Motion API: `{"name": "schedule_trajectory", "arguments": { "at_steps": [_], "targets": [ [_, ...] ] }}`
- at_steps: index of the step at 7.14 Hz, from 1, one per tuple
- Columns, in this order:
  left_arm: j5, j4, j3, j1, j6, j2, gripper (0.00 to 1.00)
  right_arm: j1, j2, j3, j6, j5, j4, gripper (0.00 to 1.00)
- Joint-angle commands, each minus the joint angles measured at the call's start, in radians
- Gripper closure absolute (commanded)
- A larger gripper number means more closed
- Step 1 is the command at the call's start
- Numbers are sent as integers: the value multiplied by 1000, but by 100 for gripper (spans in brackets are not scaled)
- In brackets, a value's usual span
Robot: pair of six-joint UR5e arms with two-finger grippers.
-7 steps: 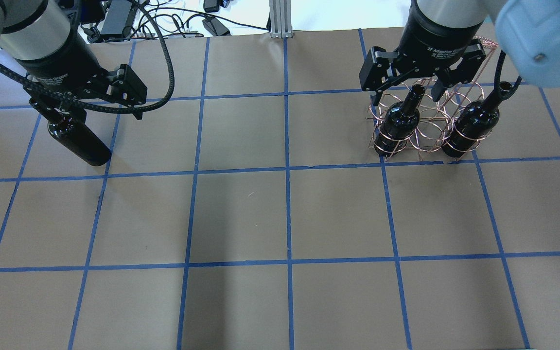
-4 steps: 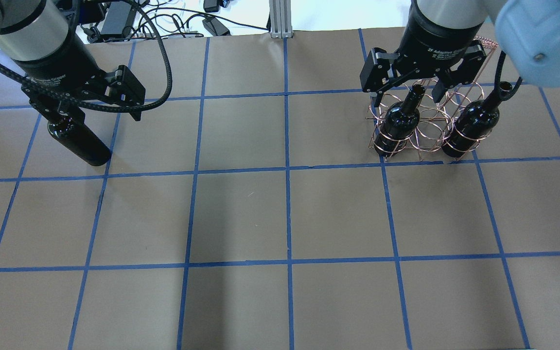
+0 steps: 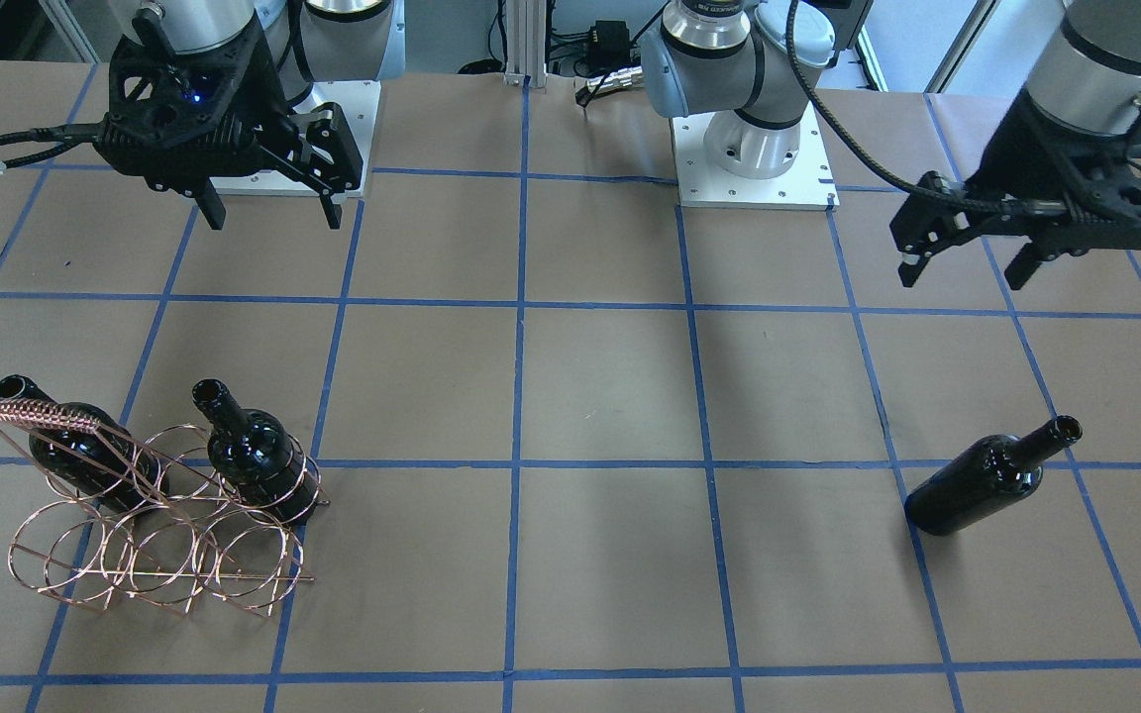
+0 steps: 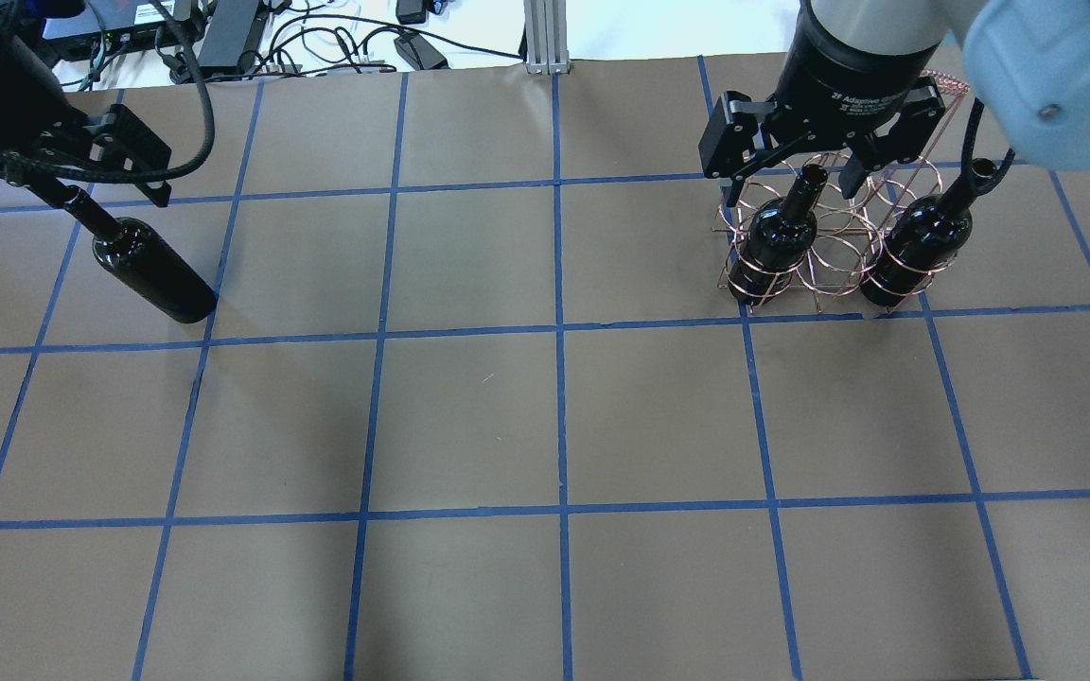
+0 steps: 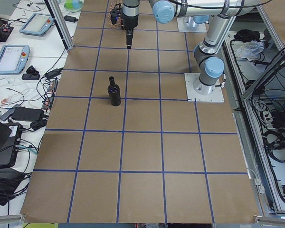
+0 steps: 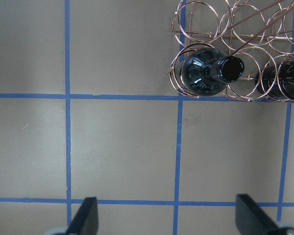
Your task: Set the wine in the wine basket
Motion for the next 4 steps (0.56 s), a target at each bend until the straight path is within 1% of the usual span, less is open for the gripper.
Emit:
{"name": "schedule_trajectory", "arguments": {
  "at_steps": [1, 2, 4],
  "targets": [
    [-2, 138, 1, 67, 132, -68, 0, -3, 0, 0, -1, -4, -1, 0],
    [-6, 175, 4, 84, 130, -103, 0, -1, 0, 0, -1, -4, 2, 0],
    [-96, 179, 4, 160, 133, -174, 0, -1, 0, 0, -1, -2, 0, 0]
  ]
}}
